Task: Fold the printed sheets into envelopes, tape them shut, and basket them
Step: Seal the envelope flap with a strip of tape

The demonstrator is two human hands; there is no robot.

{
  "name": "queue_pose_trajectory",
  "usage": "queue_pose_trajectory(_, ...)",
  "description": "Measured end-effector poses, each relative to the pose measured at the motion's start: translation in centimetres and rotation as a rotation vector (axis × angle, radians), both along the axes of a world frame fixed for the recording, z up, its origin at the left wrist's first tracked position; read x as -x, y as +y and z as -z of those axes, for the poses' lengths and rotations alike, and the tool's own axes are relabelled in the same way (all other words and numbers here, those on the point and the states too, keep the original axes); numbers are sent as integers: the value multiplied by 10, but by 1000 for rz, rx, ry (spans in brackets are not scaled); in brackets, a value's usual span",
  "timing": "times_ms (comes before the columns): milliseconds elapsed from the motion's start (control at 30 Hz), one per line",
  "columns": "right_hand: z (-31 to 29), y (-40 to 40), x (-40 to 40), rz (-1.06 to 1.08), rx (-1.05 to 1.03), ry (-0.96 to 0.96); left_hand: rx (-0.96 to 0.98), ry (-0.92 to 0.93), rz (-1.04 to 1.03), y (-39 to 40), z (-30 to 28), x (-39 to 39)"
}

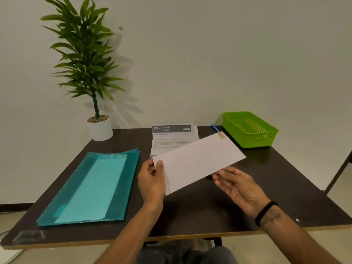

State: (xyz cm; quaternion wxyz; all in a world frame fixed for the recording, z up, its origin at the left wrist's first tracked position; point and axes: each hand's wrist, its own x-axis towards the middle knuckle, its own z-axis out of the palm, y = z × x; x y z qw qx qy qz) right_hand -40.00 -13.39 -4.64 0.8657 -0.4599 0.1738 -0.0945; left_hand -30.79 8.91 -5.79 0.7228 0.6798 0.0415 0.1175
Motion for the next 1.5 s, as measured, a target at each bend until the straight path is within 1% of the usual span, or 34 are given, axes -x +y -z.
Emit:
queue_pose_trajectory(100, -11, -9, -10, 69, -7, -15, -4, 51, 153, -5, -4, 4)
queue_pose_trajectory(167, -19, -18, -15, 110, 7, -24, -17, 112, 299, -7, -6, 6)
queue_pose_trajectory(300, -31, -32, -15, 163, 134, -23, -149, 201, 593, -19, -4, 10)
queue_pose_trajectory(400, -29, -39, -8, 192, 233, 4, -221, 180, 719, -40, 0, 14)
queue_pose_trajectory(533, -19, -55, -1, 222, 327, 34, -249, 156, 726, -74, 3, 18)
queue_pose_trajectory(700, -7, -79, 6, 223, 435, 90, -186, 116, 675, -119, -2, 11)
queue_pose_trajectory(833, 0, -95, 12, 215, 485, 108, -92, 82, 652, -153, -7, 1)
queue_pose_trajectory(1033, -11, -130, 4, 339, 421, 120, -51, 73, 705, -205, -14, -23)
queue_pose_trajectory(1200, -27, -172, -10, 403, 334, 117, -37, 159, 778, -249, -33, -41)
queue_pose_trajectory(1400, -46, -206, -24, 428, 187, 108, 37, 179, 792, -285, -43, -49)
queue_pose_trajectory(1500, -52, -219, -38, 479, 163, 80, 25, 157, 776, -293, -47, -54)
